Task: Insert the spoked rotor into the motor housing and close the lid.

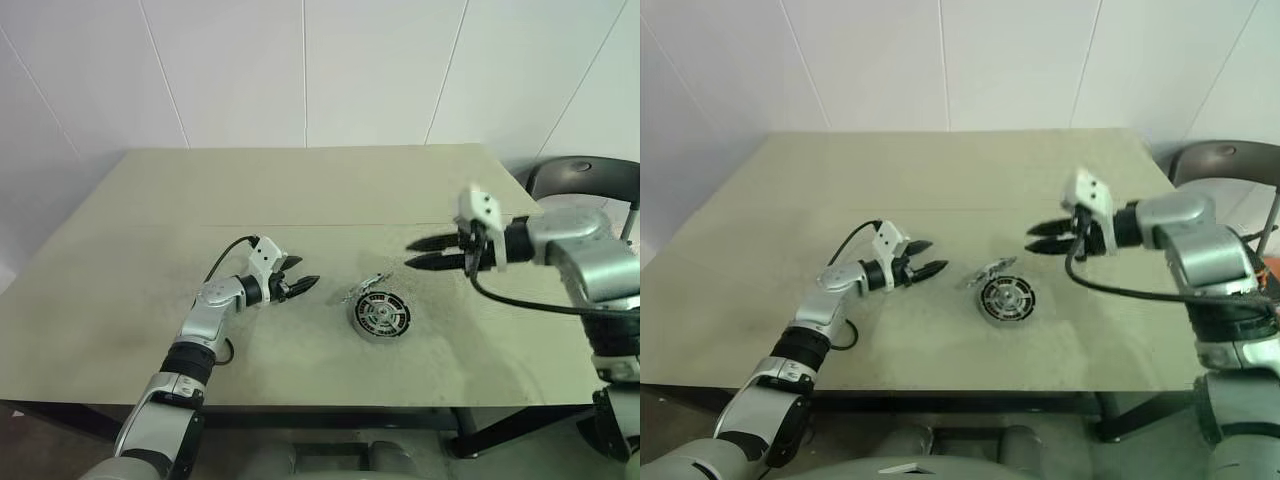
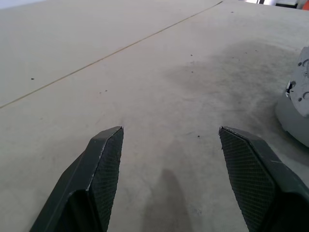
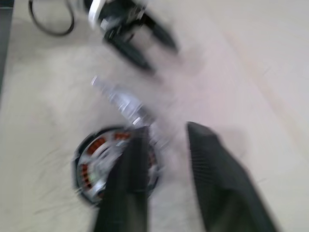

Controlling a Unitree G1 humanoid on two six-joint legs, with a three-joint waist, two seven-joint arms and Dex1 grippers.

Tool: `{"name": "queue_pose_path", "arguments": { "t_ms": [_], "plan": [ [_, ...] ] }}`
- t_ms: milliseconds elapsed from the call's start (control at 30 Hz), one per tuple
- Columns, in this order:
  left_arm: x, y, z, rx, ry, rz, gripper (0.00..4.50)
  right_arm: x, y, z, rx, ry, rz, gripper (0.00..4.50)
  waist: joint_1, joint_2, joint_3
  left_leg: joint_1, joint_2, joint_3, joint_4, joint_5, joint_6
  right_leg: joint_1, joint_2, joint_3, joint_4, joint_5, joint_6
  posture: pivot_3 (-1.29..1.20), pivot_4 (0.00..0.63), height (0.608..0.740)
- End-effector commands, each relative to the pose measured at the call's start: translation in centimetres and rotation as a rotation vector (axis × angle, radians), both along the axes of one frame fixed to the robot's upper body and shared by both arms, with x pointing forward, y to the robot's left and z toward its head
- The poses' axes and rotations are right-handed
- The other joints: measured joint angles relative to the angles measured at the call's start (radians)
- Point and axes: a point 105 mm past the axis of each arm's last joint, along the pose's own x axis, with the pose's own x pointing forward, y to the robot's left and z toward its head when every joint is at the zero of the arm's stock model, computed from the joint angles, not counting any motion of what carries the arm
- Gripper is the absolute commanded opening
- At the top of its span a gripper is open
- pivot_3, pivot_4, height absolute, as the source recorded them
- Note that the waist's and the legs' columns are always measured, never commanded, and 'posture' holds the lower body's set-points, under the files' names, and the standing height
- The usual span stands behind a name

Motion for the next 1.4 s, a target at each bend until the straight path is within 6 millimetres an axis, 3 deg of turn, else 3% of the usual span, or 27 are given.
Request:
{"name": "queue_pose_path", "arguments": {
  "t_ms": [33, 133, 367, 500, 667, 767, 1000, 1167, 1367, 1400],
  "plan": [
    [0.4, -0.3, 1.4, -0.002, -0.056, -0.010, 3.37, -1.2, 2.2, 1.5, 0.017, -0.037, 0.130, 2.65, 0.000, 0.000, 0.000, 0.000, 0.000, 0.000, 0.000, 0.000, 0.000, 0.000, 0.000, 0.000, 0.000, 0.000, 0.000, 0.00, 0.000, 0.740],
    [0.4, -0.2, 1.4, -0.002, -0.056, -0.005, 3.37, -1.3, 3.5, 1.0, 0.010, -0.042, 0.157, 3.68, 0.001, 0.000, 0.000, -0.001, 0.000, 0.000, 0.000, 0.000, 0.000, -0.001, 0.000, 0.000, 0.000, 0.001, -0.001, 0.00, 0.000, 0.740],
    [0.4, 0.0, 1.4, 0.001, -0.055, -0.001, 3.37, 3.8, 5.6, 0.9, 0.091, -0.155, -0.093, 3.68, 0.000, 0.000, 0.000, 0.001, 0.000, 0.001, 0.000, 0.000, 0.000, -0.002, 0.000, 0.001, 0.003, 0.002, -0.004, 0.00, 0.000, 0.740],
    [0.4, 0.0, 1.3, 0.005, -0.053, -0.003, 3.37, 2.7, 6.5, -1.4, 0.034, -0.115, -0.024, 2.78, 0.002, 0.000, 0.000, -0.001, -0.001, 0.000, 0.000, 0.000, 0.000, -0.002, 0.000, 0.001, 0.001, 0.003, -0.004, 0.00, 0.000, 0.740],
    [0.5, -0.1, 1.3, 0.005, -0.054, -0.003, 3.37, 3.8, 6.6, -4.5, -0.097, -0.141, -0.086, 1.04, -0.003, 0.000, 0.000, 0.000, -0.001, 0.002, -0.001, 0.000, 0.000, -0.004, 0.000, 0.001, 0.002, 0.003, -0.004, 0.00, 0.000, 0.740],
    [0.5, -0.2, 1.4, 0.003, -0.056, -0.006, 3.37, 3.0, 6.8, -5.8, -0.132, -0.105, -0.045, 0.03, -0.002, 0.000, 0.000, 0.000, 0.000, 0.002, -0.001, 0.000, 0.000, -0.004, 0.000, 0.001, 0.004, 0.003, -0.004, 0.00, 0.000, 0.740],
    [0.6, -0.1, 1.4, 0.003, -0.056, -0.001, 3.37, 0.3, 4.6, -6.8, -0.191, 0.020, 0.054, 0.03, 0.002, 0.000, 0.000, 0.000, -0.001, 0.002, 0.000, 0.000, 0.000, -0.003, 0.000, 0.001, 0.002, 0.003, -0.004, 0.00, 0.000, 0.740],
    [0.5, -0.1, 1.3, 0.005, -0.053, -0.002, 3.37, -1.7, 4.8, -7.3, -0.157, 0.112, 0.124, 0.03, -0.006, 0.000, 0.000, 0.000, 0.000, 0.002, 0.000, 0.000, 0.000, -0.002, 0.000, 0.001, 0.002, 0.003, -0.003, 0.00, 0.000, 0.740],
    [0.6, 0.0, 1.3, 0.009, -0.053, -0.002, 3.37, -2.3, 4.8, -8.5, -0.177, 0.138, 0.118, 0.03, 0.000, 0.000, 0.000, 0.000, 0.000, 0.002, 0.001, 0.000, 0.000, -0.001, 0.000, 0.001, 0.002, 0.001, 0.000, 0.00, 0.000, 0.740],
    [0.6, 0.0, 1.3, 0.009, -0.054, -0.001, 3.37, -1.3, 4.9, -8.3, -0.167, 0.093, 0.075, 0.03, 0.000, 0.000, 0.000, 0.000, 0.000, 0.002, 0.001, 0.000, 0.000, -0.001, 0.000, 0.001, 0.002, 0.001, 0.000, 0.00, 0.000, 0.740]
  ]
}}
